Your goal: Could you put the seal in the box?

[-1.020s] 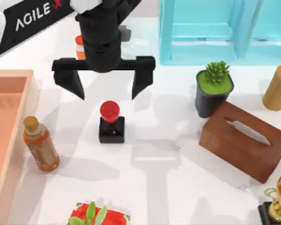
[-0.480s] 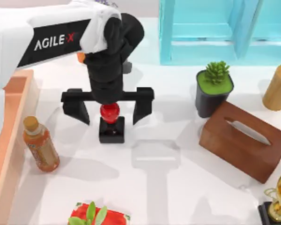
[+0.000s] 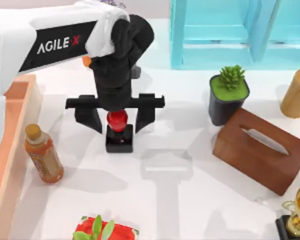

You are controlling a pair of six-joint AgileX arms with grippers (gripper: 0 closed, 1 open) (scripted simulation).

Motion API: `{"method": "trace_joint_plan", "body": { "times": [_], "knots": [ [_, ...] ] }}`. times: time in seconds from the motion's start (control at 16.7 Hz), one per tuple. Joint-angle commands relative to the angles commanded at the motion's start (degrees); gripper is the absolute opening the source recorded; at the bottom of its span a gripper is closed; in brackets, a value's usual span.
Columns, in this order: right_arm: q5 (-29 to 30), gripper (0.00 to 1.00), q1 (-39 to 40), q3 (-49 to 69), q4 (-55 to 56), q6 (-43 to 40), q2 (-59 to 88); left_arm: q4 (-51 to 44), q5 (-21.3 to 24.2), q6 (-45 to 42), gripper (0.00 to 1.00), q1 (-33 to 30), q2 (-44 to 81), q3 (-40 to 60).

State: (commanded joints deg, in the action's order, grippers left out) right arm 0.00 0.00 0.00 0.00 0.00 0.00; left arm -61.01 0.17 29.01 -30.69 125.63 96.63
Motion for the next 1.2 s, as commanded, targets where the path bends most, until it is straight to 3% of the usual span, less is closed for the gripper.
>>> {"method": "trace_joint_plan", "body": {
  "times": [0.42,1.02,1.2],
  "knots": [
    [0.0,1.0,0.0,0.0,0.0,0.0,0.0,0.0,0.0,0.0,0.02,0.0,0.0,0.0],
    [0.0,1.0,0.0,0.0,0.0,0.0,0.0,-0.2,0.02,-0.03,0.0,0.04,-0.06,0.24],
    [0.0,1.0,0.0,0.0,0.0,0.0,0.0,-4.3,0.09,0.21,0.0,0.06,-0.16,4.32]
  ]
}}
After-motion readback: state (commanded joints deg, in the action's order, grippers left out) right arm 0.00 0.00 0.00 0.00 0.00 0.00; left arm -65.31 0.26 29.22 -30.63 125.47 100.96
